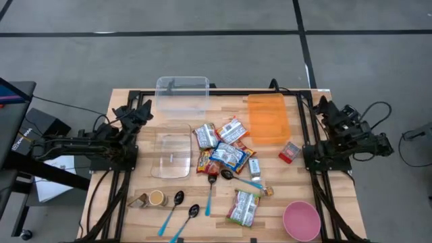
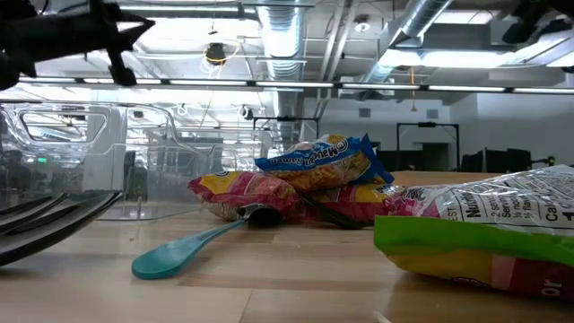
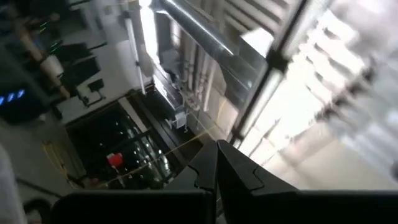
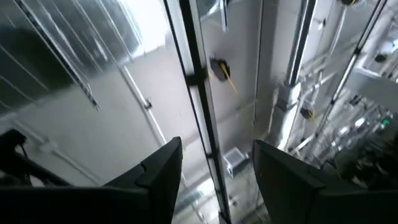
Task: Pick & Place Food Item
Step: Put the blue instant noodles into the top left first transparent container
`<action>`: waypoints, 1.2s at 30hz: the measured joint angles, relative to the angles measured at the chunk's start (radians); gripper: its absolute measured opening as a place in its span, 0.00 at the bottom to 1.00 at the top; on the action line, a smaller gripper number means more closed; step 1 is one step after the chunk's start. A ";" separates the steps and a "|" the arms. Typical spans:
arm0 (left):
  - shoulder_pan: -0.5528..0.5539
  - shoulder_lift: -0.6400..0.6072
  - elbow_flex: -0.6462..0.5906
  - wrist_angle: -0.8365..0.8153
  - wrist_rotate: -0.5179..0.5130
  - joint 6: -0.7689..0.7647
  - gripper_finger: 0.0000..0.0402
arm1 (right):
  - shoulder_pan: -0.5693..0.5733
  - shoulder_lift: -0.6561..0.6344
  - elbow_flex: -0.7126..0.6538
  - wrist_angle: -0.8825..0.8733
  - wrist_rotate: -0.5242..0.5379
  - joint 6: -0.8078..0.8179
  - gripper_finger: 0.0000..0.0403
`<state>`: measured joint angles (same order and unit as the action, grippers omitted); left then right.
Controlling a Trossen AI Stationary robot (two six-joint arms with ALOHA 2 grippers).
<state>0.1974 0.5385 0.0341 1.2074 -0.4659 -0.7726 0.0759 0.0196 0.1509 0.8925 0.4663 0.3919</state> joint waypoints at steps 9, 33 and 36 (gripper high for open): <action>0.000 0.019 0.247 -0.020 0.253 0.447 0.09 | 0.015 0.114 0.388 -0.651 0.004 -0.009 0.45; -0.002 0.361 0.912 -0.830 0.384 0.716 0.87 | 0.015 0.392 0.794 -1.077 0.003 0.014 0.45; -0.003 0.390 0.950 -0.888 0.392 0.715 0.85 | 0.015 0.391 0.794 -1.075 0.000 0.017 0.45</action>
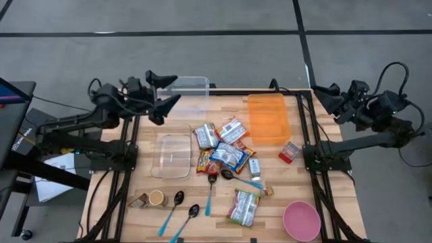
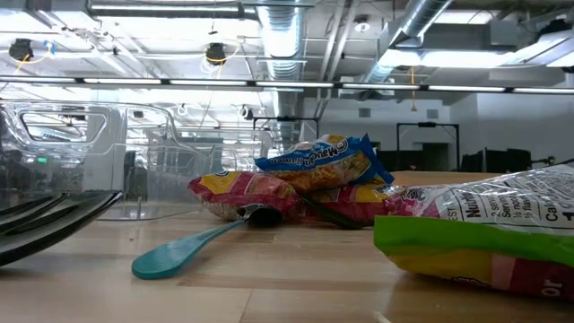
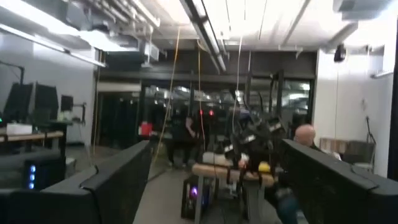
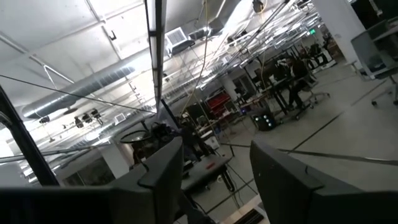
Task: Pick & Place Food Item
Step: Put the blue instant noodles into the top left first transparent container
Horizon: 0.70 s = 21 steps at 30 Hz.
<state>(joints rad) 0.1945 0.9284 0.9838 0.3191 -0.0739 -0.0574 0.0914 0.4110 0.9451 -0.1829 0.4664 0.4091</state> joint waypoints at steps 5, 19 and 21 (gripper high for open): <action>-0.032 0.079 0.081 -0.124 0.003 0.001 0.83 | 0.000 0.000 0.000 0.000 -0.001 0.003 0.45; -0.119 0.557 0.456 -0.367 0.061 0.111 0.82 | 0.000 0.000 0.000 0.003 0.002 0.003 0.45; -0.125 0.610 0.464 -0.393 0.084 0.135 0.82 | 0.000 0.000 0.000 0.003 0.002 0.003 0.45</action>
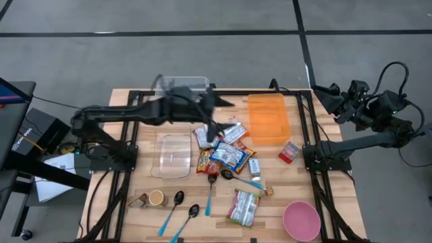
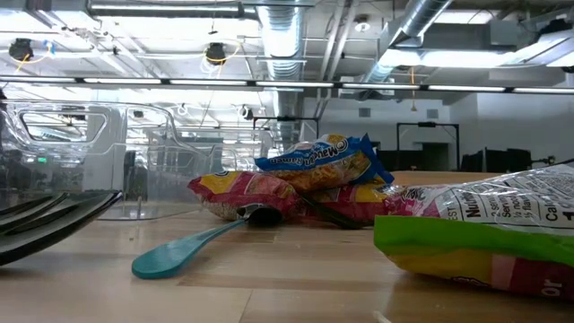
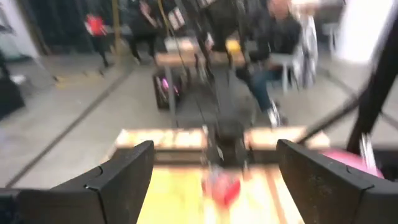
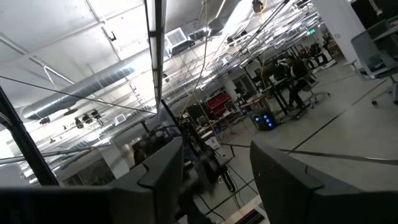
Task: Pick & Place Food Item
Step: Put the blue instant noodles into the top left first transparent container
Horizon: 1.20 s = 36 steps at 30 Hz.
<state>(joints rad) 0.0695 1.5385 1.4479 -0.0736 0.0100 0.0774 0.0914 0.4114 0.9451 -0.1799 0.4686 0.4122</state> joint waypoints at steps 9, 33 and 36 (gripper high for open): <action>-0.020 0.217 -0.002 -0.227 0.101 0.052 0.82 | 0.000 0.000 0.000 -0.003 0.000 -0.001 0.45; -0.002 0.343 -0.098 -0.298 0.165 0.128 0.73 | 0.000 0.000 0.000 -0.045 -0.007 -0.001 0.45; -0.002 0.343 -0.098 -0.271 0.166 0.130 0.73 | 0.000 0.000 0.000 -0.045 -0.007 -0.003 0.45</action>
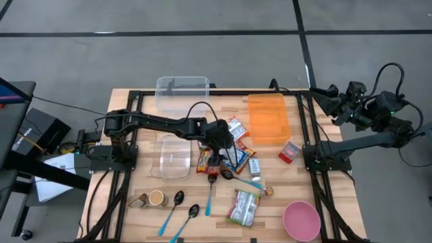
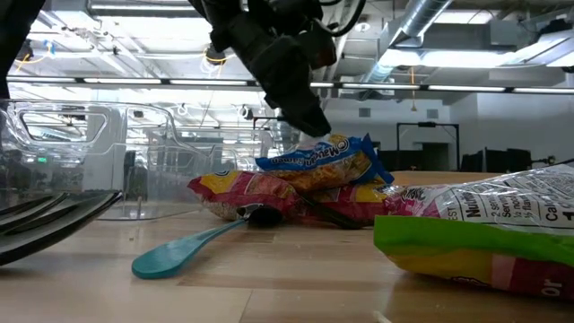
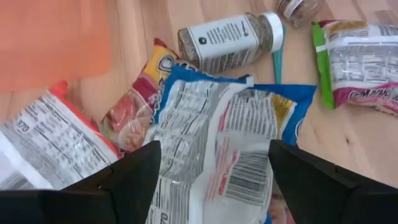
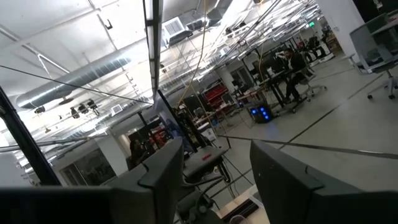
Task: Pick & Place Food Item
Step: Put the blue instant noodles into the top left first transparent container
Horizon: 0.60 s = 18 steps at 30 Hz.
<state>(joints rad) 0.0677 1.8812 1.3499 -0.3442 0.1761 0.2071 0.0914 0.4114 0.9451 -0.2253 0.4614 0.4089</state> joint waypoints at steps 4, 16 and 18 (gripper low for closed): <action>0.000 0.000 0.000 0.004 0.000 0.022 0.69 | 0.000 0.000 0.000 -0.006 0.000 0.000 0.45; -0.006 0.000 -0.080 0.026 0.001 -0.006 0.51 | 0.000 0.000 0.000 -0.029 0.000 0.000 0.45; -0.005 0.000 -0.080 0.035 0.001 -0.008 0.48 | 0.000 0.000 0.000 -0.029 0.000 0.000 0.45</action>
<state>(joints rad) 0.0623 1.8809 1.2694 -0.3096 0.1768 0.1990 0.0914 0.4114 0.9451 -0.2546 0.4614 0.4091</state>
